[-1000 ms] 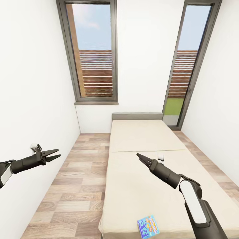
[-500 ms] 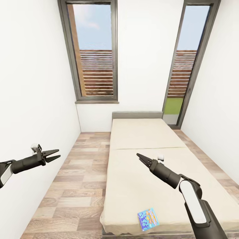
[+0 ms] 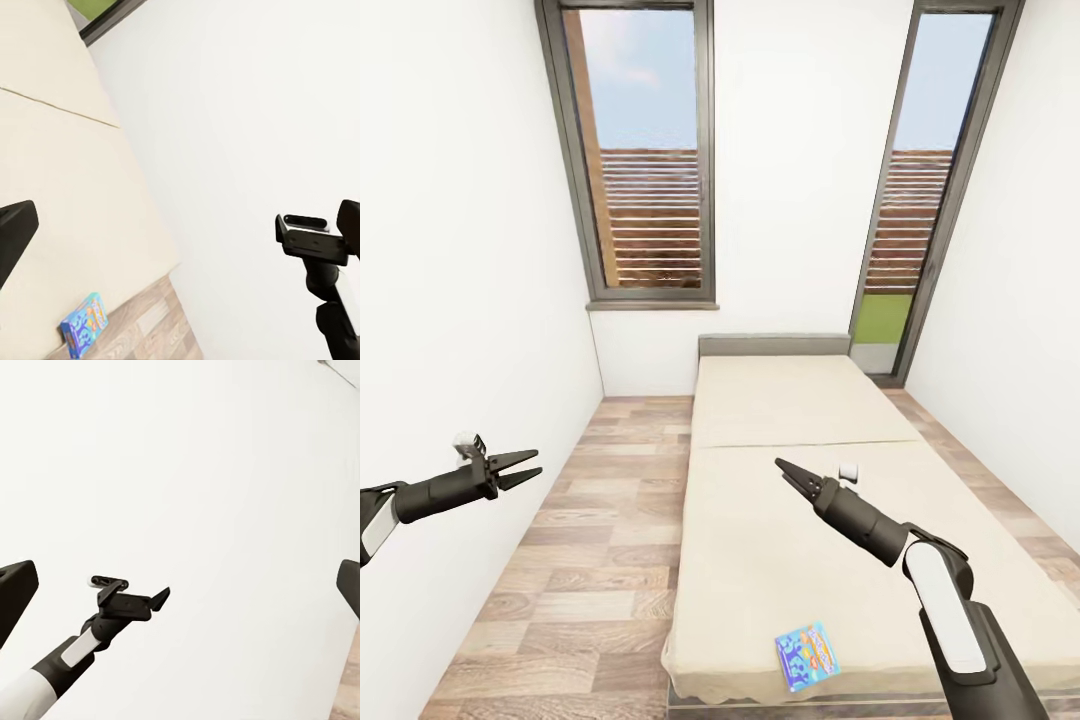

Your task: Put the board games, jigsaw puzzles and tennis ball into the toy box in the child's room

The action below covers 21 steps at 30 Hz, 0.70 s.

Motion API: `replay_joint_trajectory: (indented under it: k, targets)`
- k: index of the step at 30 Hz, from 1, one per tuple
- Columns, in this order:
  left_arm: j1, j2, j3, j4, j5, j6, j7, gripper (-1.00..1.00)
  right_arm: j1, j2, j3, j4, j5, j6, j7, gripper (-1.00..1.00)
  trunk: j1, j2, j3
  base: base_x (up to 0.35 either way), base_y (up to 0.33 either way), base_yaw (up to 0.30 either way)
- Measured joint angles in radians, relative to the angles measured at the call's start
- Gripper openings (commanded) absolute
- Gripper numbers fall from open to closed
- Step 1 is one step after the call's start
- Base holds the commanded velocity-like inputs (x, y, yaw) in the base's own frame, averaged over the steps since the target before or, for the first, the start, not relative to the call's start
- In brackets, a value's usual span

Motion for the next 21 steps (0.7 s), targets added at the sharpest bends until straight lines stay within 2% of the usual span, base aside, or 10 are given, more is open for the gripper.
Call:
replay_joint_trajectory:
  k: [10,21]
  targets:
    - [0.0,-0.001,-0.001,0.0,-0.003,-0.001,0.006,1.0,0.0,0.0,-0.001,0.002,-0.001,0.0,0.001,1.0,0.038,-0.07,-0.031,0.0,0.0,0.0]
    - [0.0,-0.002,0.001,0.0,-0.001,-0.001,0.05,1.0,0.0,0.0,-0.001,0.002,-0.001,0.001,0.001,1.0,0.081,-0.147,-0.066,0.0,0.0,0.0]
